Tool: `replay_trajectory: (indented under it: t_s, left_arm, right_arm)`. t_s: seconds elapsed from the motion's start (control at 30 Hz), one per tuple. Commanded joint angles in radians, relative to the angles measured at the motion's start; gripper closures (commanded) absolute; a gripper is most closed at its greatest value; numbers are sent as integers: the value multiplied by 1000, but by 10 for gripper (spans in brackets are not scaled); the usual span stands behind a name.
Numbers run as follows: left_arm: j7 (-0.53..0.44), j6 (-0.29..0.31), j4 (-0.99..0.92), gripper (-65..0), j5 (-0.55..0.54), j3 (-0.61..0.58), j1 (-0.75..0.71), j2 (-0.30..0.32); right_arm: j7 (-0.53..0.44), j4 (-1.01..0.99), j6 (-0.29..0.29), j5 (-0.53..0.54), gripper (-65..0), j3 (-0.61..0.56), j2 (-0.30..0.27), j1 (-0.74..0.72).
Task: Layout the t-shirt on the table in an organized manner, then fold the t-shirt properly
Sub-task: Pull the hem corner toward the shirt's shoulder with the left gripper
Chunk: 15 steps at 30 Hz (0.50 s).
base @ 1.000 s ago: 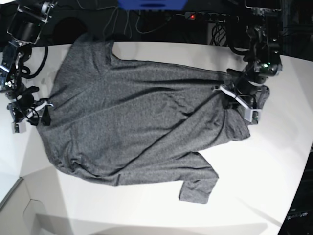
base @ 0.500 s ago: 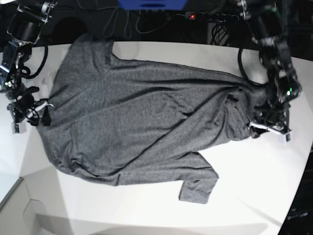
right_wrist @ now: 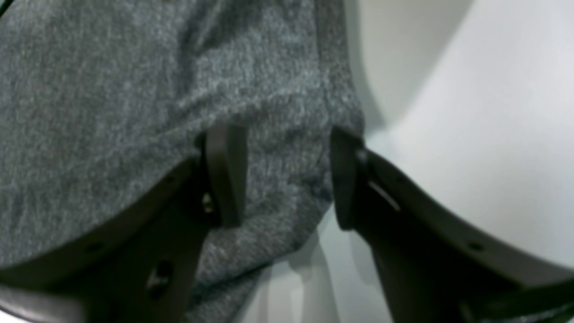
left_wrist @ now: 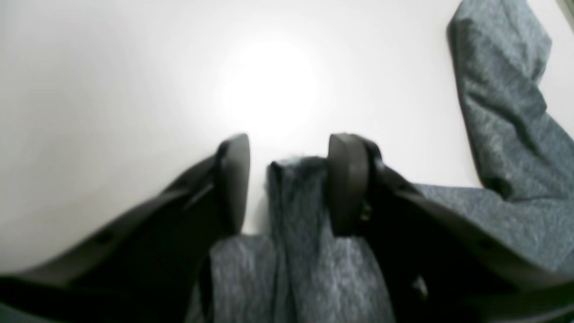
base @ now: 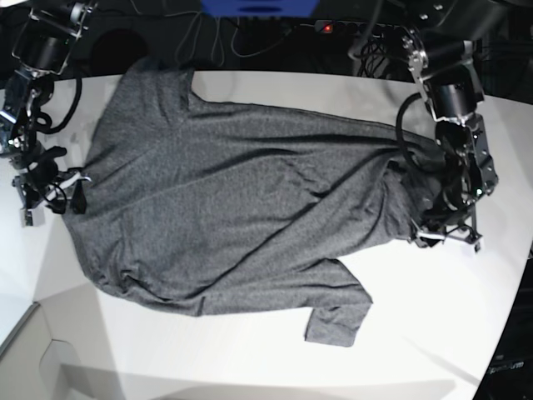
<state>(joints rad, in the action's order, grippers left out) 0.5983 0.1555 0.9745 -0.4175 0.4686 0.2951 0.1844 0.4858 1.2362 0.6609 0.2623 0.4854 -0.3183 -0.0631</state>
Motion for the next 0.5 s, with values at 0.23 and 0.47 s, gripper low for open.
replay_trajectory:
  t_s: [0.23,0.47]
  left_arm:
    - [7,-3,17,-277,-10,-135,-14,13]
    - [7,-3,22,-274,-4,-136,-32,13]
  right_arm:
    - [-22,20,4,13,-299,5,-20,-20]
    - [-22,17,4,13,-299,5,-20,-22]
